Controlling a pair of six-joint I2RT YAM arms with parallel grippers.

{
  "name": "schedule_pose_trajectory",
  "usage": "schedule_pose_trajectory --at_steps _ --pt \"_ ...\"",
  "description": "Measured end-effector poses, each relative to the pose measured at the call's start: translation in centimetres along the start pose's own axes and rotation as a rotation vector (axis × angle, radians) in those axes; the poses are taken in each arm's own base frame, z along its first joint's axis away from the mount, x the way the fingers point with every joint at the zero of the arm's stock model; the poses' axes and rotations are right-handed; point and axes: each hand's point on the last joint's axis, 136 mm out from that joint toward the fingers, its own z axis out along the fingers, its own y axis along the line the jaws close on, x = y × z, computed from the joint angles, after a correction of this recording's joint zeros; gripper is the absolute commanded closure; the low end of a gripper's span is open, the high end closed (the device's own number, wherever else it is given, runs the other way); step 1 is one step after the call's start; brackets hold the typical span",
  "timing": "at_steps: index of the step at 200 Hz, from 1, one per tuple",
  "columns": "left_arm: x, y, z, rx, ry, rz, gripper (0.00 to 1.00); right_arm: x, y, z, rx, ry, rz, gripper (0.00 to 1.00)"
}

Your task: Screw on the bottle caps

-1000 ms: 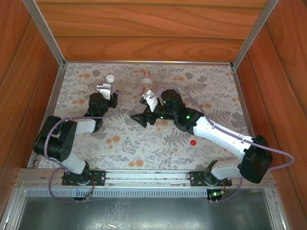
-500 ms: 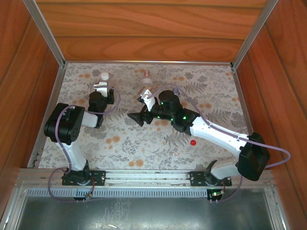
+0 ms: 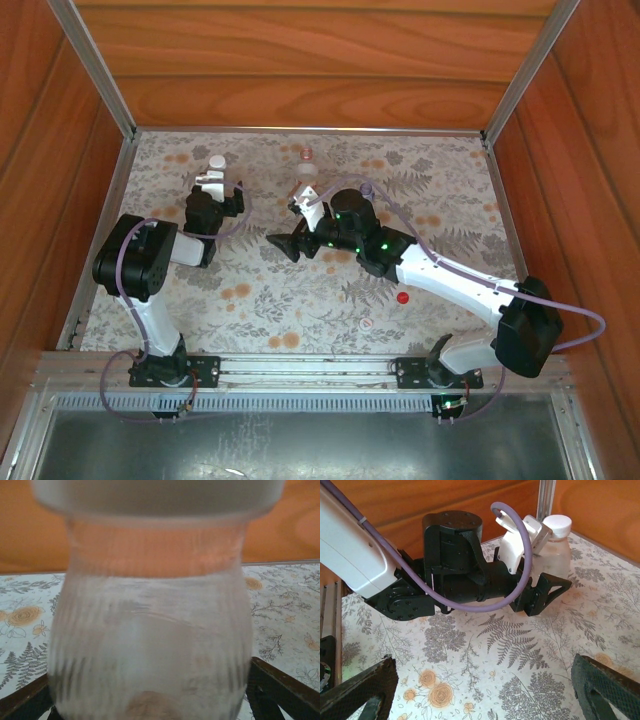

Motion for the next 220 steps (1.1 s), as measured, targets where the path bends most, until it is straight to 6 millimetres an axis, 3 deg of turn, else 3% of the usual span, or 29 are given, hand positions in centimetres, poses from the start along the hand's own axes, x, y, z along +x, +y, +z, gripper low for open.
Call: schedule_pose_trajectory --at_steps 70,110,154,178,220 --pt "-0.6 0.0 -0.5 0.0 -0.014 -0.004 0.0 0.5 -0.7 -1.1 0.057 -0.006 0.017 0.03" --pt "-2.6 0.1 -2.6 0.002 -0.06 -0.007 0.0 0.3 -1.7 -2.3 0.115 -0.019 0.034 0.03" --pt "-3.6 -0.2 -5.1 -0.005 -0.089 0.009 0.0 1.0 -4.2 -5.0 0.243 -0.018 0.075 0.0" --pt "-4.8 -1.6 -6.6 0.016 -0.113 0.019 0.0 1.8 -5.7 -6.6 0.317 -0.003 0.099 0.0" --pt "-7.0 -6.8 -9.1 0.145 -0.158 0.048 0.0 2.3 -7.2 -9.0 0.402 0.003 0.127 0.0"
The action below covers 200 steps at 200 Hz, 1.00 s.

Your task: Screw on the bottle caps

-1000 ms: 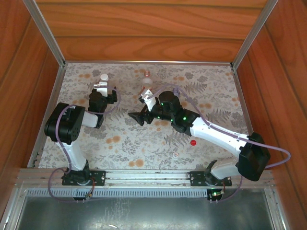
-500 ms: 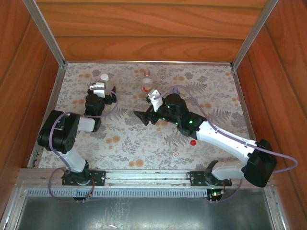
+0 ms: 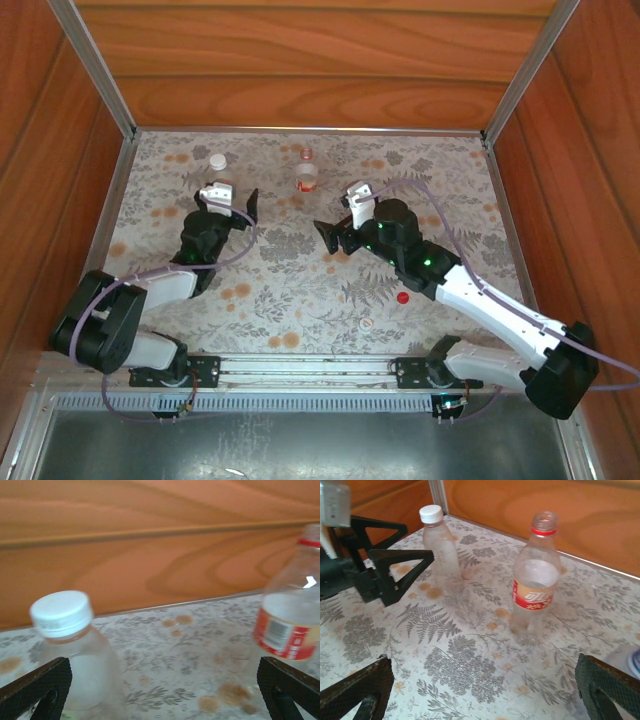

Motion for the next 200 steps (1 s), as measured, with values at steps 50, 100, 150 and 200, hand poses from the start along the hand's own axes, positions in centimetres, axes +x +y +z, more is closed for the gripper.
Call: schedule_pose_trajectory --at_steps 50,100,150,200 --pt "1.2 -5.1 0.6 0.167 0.048 0.017 0.0 0.0 -1.2 -1.0 0.039 0.001 0.012 0.0" --pt "2.6 -8.5 4.1 0.281 0.097 0.023 0.0 0.5 -1.4 -0.9 0.044 0.014 0.014 0.0" --pt "5.0 -10.3 7.0 0.345 0.131 0.04 0.0 1.3 -1.5 -1.0 0.045 0.031 0.014 0.0" --pt "6.1 -11.3 8.6 0.379 0.121 0.054 0.0 1.3 -1.5 -1.1 0.046 0.029 0.014 0.0"
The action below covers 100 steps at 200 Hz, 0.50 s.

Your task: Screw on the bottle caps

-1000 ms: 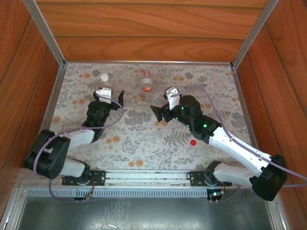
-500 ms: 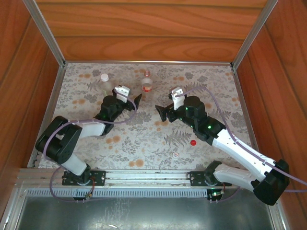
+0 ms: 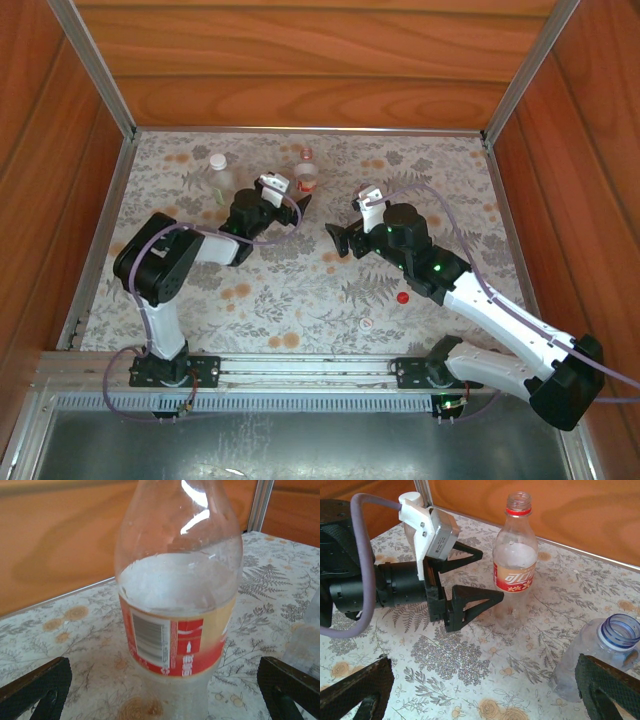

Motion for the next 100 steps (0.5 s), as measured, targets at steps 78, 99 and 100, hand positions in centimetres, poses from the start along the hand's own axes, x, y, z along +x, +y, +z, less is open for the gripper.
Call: schedule_pose_trajectory --at_steps 78,99,100 --pt "-0.4 0.0 2.7 0.023 -0.043 0.004 0.04 0.0 0.0 0.0 -0.003 0.0 0.0 0.0" --pt "-0.5 -0.1 3.0 0.03 -0.047 0.004 0.07 0.0 0.0 0.0 -0.004 0.0 0.0 0.0" --pt "-0.5 -0.1 3.0 0.03 -0.047 0.005 0.07 0.0 0.0 0.0 -0.004 0.0 0.0 0.0"
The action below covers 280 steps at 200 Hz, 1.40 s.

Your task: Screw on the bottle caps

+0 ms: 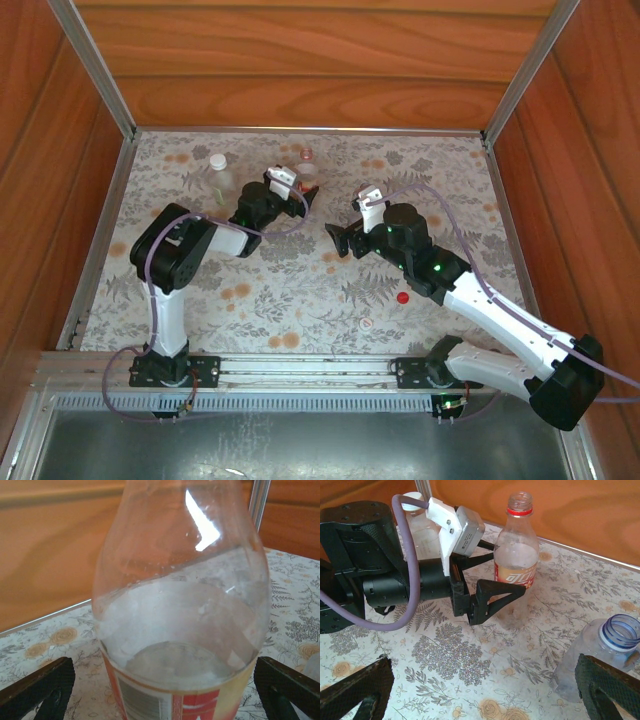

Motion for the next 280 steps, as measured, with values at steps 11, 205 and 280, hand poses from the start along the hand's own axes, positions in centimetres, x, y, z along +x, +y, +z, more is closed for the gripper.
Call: schedule_pose_trajectory --at_steps 11,205,280 --pt "-0.1 -0.1 0.2 0.006 -0.005 -0.001 0.09 0.0 0.0 0.0 -0.002 0.0 0.0 0.0" --pt "0.2 -1.2 1.0 0.078 -0.012 -0.007 0.46 0.1 -0.2 0.4 0.006 0.0 0.001 0.0" --pt "0.3 -3.2 -1.4 0.174 0.004 -0.011 0.46 0.7 -1.0 0.5 0.051 0.009 0.015 0.0"
